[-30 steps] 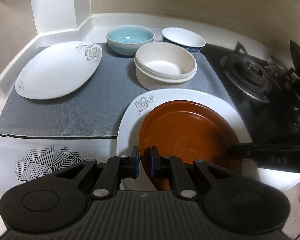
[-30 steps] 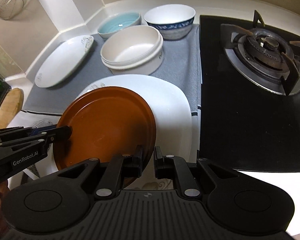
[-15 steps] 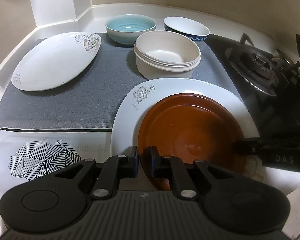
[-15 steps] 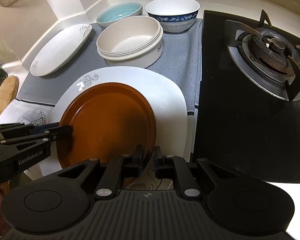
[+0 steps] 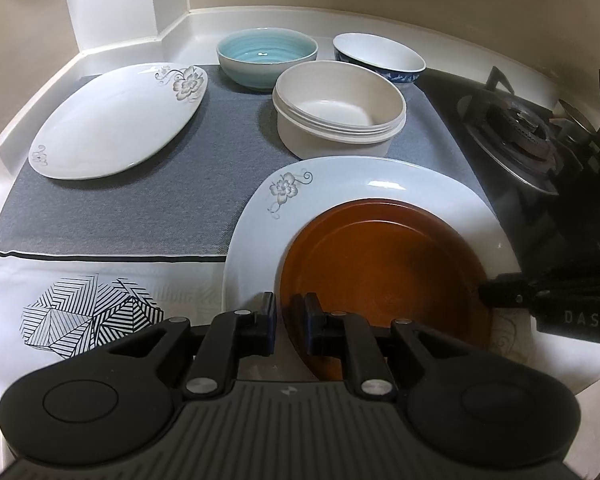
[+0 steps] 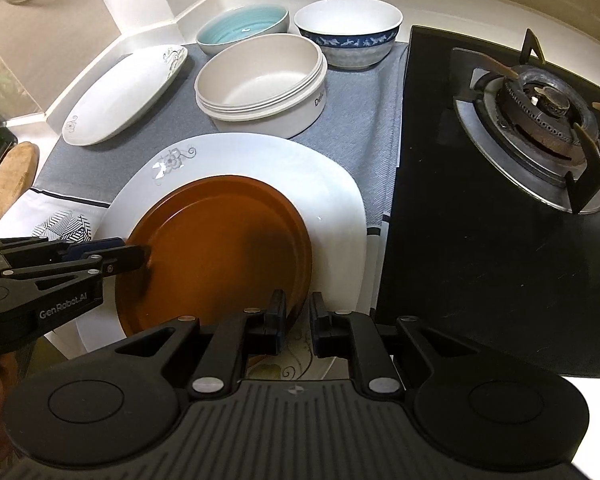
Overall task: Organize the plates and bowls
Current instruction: 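Lower the brown plate onto the white square plate and open the left gripper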
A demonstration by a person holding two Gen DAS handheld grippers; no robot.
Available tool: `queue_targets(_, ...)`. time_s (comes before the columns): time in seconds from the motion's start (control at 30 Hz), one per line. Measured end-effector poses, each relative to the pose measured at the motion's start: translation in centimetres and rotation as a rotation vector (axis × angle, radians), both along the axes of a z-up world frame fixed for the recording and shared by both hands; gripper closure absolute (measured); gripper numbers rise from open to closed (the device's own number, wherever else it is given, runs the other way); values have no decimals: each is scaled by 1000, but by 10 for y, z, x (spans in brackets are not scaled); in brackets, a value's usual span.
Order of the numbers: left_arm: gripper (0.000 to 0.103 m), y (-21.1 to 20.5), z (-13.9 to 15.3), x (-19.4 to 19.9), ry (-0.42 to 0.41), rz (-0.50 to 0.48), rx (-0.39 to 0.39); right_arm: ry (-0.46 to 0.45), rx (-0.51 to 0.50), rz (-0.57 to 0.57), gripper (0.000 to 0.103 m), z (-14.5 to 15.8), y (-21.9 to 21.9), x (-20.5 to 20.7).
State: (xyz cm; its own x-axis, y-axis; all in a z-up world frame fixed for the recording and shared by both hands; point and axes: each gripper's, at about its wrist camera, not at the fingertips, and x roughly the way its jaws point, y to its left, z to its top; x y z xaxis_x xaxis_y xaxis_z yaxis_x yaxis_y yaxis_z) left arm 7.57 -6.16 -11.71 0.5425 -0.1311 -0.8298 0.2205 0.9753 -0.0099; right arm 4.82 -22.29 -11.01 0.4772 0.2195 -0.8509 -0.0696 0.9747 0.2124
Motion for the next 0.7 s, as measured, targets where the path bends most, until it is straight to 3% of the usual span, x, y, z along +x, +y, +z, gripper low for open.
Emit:
queue_targets(0.37, 87, 7, 20, -11, -72, 48, -8, -64, 29, 5, 88, 12, -2, -4)
queue_targets(0.7, 87, 46, 36, -39, -110, 183, -14, -108, 72, 118, 88, 19, 18, 3)
